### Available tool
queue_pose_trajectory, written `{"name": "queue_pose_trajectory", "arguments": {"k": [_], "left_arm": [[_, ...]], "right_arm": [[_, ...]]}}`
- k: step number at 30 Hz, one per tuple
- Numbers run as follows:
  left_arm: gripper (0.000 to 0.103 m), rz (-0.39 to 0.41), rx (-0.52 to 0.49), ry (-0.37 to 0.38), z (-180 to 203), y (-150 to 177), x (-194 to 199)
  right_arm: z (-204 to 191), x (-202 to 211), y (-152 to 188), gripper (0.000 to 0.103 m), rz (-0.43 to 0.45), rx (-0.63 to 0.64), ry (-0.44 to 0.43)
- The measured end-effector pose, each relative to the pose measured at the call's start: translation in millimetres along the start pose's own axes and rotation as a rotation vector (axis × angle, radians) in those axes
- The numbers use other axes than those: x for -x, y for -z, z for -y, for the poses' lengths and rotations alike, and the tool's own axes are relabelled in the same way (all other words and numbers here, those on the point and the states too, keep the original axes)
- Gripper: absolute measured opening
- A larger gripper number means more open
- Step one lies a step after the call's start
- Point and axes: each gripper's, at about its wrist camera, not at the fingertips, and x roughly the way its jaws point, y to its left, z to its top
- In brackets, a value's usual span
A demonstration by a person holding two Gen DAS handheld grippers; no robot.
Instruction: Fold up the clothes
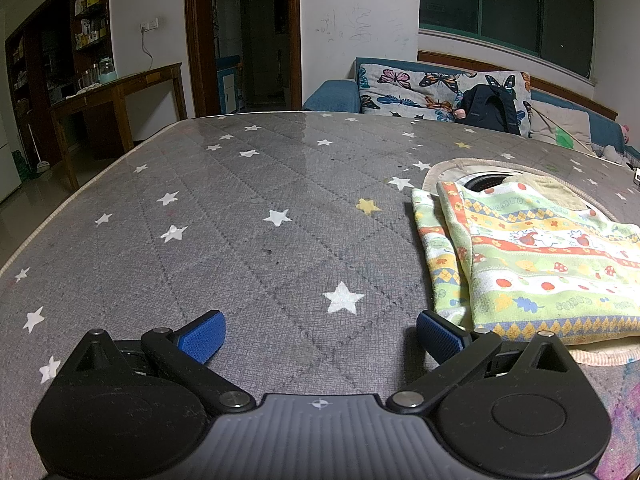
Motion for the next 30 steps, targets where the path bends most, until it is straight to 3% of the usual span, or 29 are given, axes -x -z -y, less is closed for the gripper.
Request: {"name": "queue_pose_trajectory", "arguments": {"k": [30], "left_arm": [[0.103, 0.000, 0.000, 0.000, 2.4, -0.2, -0.8]], "right_arm": [[-1.5, -1.8, 0.4, 0.103, -0.004, 0.008, 0.007]]}}
